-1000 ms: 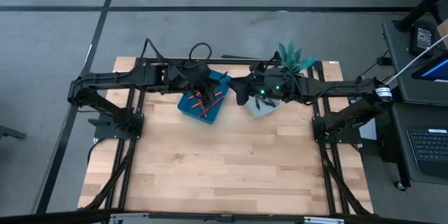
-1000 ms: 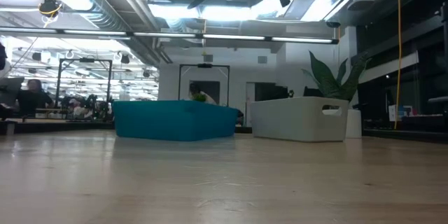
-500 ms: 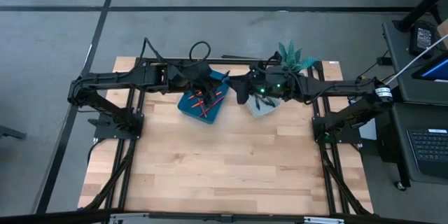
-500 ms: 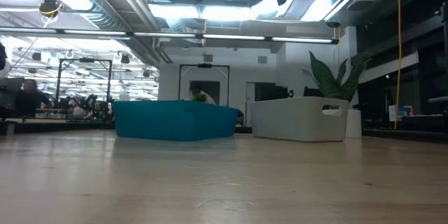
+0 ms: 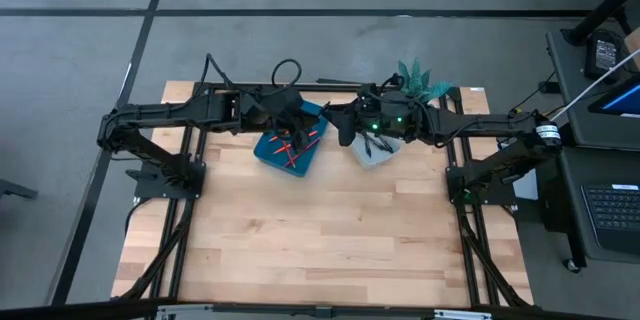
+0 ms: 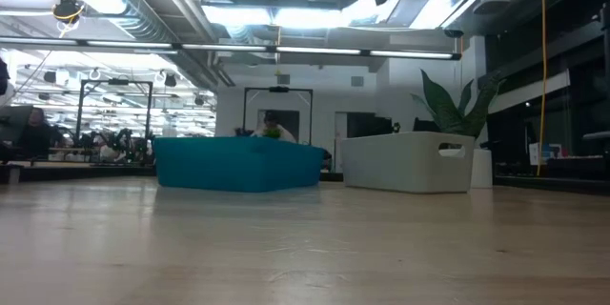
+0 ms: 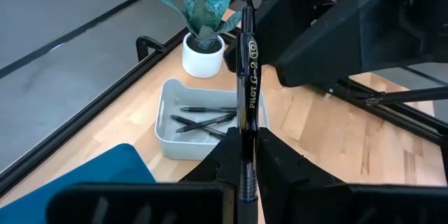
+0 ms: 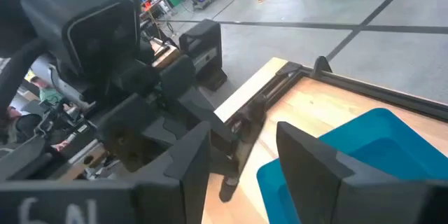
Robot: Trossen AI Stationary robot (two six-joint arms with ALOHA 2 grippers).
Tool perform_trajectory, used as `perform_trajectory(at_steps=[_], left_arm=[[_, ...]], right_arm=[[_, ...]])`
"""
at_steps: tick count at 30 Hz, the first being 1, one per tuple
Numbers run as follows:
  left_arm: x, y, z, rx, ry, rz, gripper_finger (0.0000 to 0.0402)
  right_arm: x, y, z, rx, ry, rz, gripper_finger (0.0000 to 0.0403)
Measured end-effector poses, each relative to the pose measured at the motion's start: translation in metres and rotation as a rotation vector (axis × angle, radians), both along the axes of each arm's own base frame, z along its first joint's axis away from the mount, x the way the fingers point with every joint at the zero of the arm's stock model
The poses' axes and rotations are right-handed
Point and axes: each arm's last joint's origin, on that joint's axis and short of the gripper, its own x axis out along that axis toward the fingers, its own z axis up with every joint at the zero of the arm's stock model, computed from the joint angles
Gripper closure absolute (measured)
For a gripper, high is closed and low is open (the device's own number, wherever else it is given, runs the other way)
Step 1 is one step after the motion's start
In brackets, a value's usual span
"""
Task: Sort pens & pencils
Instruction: Put the black pen into the gray bin
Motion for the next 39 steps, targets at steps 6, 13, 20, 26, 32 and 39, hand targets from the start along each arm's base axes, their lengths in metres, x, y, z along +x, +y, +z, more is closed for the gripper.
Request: perform_trajectory(at_steps=[6, 13, 20, 26, 32, 39], left_arm=[[0.0016, -0.0003, -0.0001, -0.007, -0.010, -0.014, 0.0379], [0.0020, -0.0003, 0.0006, -0.007, -0.018, -0.015, 0.0379], [0.0022, -0.0003, 0.0009, -0.007, -0.021, -0.015, 0.0379], [0.0024, -0.0002, 0.0011, -0.006, -0.024, -0.015, 0.0379], [0.0027, -0.0004, 0.0015, -0.008, -0.029, -0.020, 0.0379], [0.0028, -0.0004, 0.0015, -0.010, -0.031, -0.022, 0.0373]], right_arm=[[0.0000, 0.0000, -0.0001, -0.002, 0.002, 0.000, 0.0238], [-0.0004, -0.0040, -0.0001, 0.000, 0.002, -0.001, 0.0240], [-0.0006, -0.0070, -0.0002, 0.003, 0.002, 0.005, 0.0279], [-0.0008, -0.0091, 0.0004, 0.007, -0.002, 0.019, 0.0315], [-0.0010, -0.0093, 0.0010, 0.002, -0.004, 0.023, 0.0341], [-0.0012, -0.0094, 0.0008, -0.014, 0.005, 0.022, 0.0354]])
